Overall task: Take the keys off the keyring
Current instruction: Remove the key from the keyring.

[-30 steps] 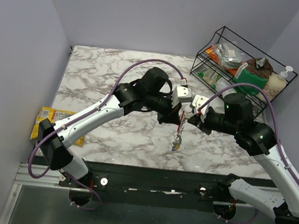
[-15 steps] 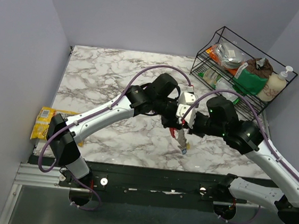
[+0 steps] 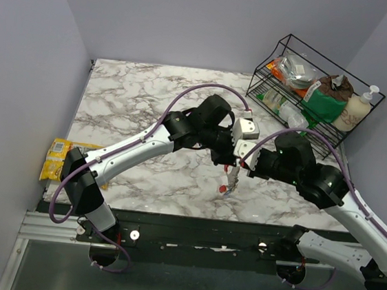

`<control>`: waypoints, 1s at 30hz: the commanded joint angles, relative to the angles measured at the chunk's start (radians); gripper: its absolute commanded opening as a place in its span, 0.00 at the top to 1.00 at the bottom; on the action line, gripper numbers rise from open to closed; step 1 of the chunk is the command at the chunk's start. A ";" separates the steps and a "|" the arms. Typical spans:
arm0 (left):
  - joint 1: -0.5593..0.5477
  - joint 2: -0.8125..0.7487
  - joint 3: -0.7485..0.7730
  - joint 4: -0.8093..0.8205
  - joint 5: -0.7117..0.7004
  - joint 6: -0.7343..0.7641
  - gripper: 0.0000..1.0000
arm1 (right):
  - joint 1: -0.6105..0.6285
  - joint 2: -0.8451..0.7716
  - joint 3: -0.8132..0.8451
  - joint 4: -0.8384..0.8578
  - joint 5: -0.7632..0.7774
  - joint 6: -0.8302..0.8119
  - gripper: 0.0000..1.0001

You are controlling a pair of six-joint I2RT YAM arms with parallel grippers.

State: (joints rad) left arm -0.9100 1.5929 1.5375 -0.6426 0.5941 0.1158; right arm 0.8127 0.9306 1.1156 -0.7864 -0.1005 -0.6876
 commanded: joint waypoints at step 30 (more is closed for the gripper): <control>-0.007 -0.008 0.007 0.026 -0.039 -0.018 1.00 | 0.005 0.007 0.047 0.047 -0.039 0.019 0.96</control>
State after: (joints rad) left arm -0.9119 1.5929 1.5375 -0.6304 0.5495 0.1036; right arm 0.8127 0.9226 1.1282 -0.7609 -0.1009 -0.6872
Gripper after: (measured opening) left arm 0.007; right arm 0.100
